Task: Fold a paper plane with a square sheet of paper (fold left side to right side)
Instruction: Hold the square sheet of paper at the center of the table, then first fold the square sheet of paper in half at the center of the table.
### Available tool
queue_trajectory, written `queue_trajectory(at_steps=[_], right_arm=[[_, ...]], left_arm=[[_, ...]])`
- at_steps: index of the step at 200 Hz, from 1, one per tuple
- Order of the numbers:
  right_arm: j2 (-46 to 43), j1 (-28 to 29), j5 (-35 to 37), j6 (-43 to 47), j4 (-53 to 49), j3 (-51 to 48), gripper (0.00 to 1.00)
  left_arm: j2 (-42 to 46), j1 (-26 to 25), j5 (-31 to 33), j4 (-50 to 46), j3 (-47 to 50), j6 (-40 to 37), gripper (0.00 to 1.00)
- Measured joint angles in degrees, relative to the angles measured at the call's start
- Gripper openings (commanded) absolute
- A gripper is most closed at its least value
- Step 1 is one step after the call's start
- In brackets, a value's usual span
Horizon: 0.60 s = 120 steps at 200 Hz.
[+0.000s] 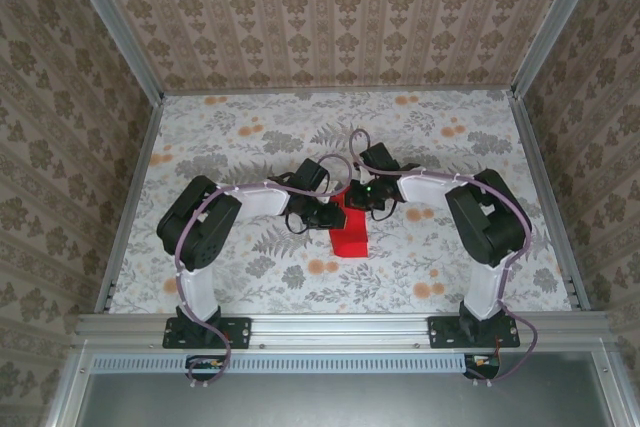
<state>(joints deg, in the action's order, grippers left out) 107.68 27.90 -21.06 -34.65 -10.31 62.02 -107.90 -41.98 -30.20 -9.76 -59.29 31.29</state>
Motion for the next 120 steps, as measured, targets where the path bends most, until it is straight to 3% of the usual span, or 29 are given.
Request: queue_trajectory(at_steps=[120], right_arm=[[2.97, -0.13, 0.22, -0.02, -3.63, 3.04, 0.04]], left_arm=[[1.11, -0.76, 0.07, 1.75, 1.86, 0.02, 0.19]])
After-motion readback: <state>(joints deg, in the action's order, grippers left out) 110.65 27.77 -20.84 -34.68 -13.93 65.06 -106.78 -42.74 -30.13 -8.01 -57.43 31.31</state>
